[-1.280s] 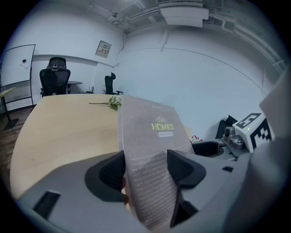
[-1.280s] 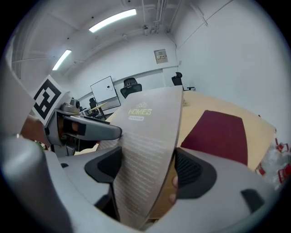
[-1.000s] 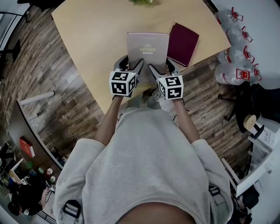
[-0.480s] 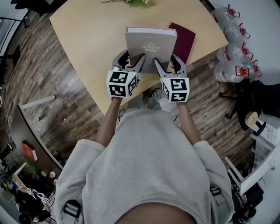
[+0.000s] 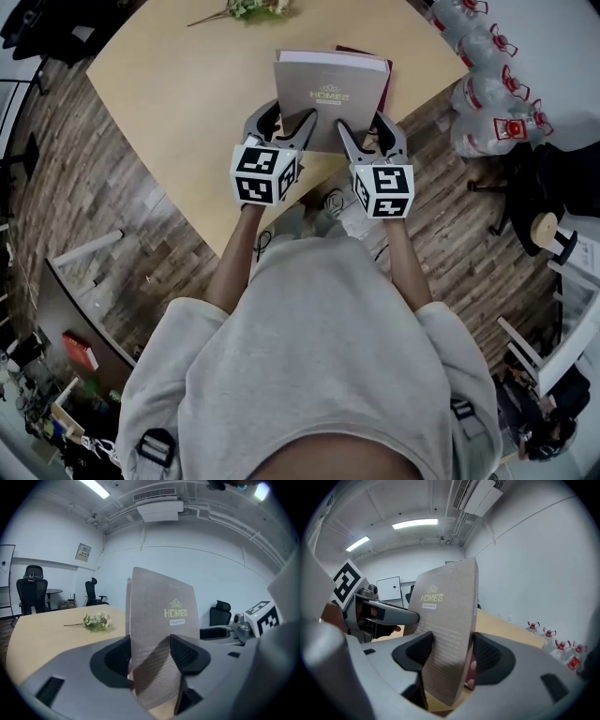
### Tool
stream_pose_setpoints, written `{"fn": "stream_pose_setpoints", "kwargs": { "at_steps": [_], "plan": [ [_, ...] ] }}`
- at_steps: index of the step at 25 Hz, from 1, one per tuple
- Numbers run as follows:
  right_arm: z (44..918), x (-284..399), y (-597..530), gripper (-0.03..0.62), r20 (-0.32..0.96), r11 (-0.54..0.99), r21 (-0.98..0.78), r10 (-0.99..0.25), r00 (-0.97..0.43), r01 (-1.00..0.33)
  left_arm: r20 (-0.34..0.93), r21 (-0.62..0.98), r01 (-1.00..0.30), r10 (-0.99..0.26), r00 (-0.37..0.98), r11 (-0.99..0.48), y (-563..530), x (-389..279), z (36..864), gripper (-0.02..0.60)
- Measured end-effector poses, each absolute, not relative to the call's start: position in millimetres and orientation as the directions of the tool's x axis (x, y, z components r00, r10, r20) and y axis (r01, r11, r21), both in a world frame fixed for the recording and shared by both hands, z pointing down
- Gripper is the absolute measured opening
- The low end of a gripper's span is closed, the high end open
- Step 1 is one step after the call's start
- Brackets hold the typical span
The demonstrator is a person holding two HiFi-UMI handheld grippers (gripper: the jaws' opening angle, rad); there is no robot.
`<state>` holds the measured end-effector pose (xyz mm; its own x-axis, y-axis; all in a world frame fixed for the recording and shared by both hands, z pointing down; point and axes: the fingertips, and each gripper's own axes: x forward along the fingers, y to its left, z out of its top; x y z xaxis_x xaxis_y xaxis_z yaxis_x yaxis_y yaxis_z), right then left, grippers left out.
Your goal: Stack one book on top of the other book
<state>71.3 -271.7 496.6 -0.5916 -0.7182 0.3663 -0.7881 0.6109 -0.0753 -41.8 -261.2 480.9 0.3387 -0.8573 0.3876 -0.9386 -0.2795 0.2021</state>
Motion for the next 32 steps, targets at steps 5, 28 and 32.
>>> {"fn": "stream_pose_setpoints", "kwargs": {
  "at_steps": [5,28,32],
  "plan": [
    [494.8,98.3,-277.5,0.275,0.363,0.556,-0.073,-0.759,-0.541,-0.828,0.382,0.205,-0.917,-0.834,0.397,-0.343,-275.0,-15.3,479.2,0.264],
    [523.7,134.4,-318.3,0.272,0.418,0.455,-0.126,-0.781,-0.463,-0.881,0.447,0.229,-0.880,-0.758,0.475,-0.417,-329.0,21.0,506.3,0.263],
    [531.2,134.8,-329.9,0.273,0.435,0.454,-0.142,-0.769,-0.468,-0.879,0.461,0.242,-0.878,-0.747,0.478,-0.412,-341.1,21.3,514.6,0.264]
  ]
}}
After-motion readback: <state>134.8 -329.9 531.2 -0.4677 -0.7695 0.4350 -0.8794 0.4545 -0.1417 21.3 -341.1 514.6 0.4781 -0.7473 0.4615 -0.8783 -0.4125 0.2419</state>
